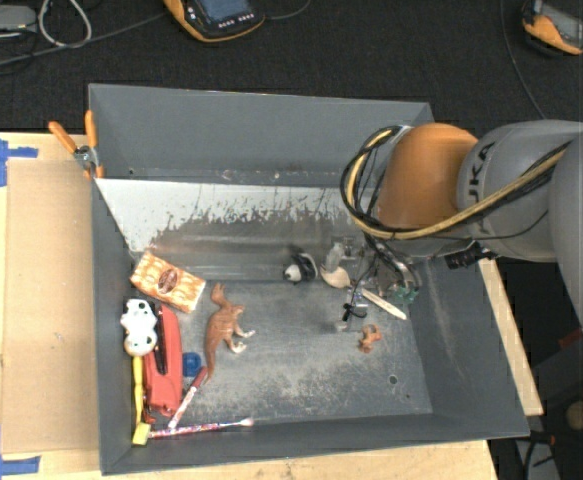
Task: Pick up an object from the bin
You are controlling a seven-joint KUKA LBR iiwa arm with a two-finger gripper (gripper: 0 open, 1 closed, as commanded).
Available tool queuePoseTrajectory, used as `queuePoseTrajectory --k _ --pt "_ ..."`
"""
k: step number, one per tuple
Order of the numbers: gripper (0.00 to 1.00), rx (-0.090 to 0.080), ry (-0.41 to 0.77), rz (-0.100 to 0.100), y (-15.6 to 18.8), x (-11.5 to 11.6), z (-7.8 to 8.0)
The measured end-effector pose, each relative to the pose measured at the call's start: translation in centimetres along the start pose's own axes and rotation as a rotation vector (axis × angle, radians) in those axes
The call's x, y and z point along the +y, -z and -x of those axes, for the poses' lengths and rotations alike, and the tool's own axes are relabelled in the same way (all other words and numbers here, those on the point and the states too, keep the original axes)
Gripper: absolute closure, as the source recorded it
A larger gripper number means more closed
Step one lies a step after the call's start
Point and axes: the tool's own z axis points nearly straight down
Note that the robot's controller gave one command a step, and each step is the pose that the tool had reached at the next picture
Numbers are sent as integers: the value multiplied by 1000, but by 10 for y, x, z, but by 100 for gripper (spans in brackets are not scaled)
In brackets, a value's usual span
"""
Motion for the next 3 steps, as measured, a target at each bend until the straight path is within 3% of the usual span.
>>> queuePoseTrajectory --k 1,2,3 --pt "0 0 -436 1 22 61 -1" --pt "0 7 -228 -3 17 -4 2" --pt "0 4 -378 3 -9 -26 1"
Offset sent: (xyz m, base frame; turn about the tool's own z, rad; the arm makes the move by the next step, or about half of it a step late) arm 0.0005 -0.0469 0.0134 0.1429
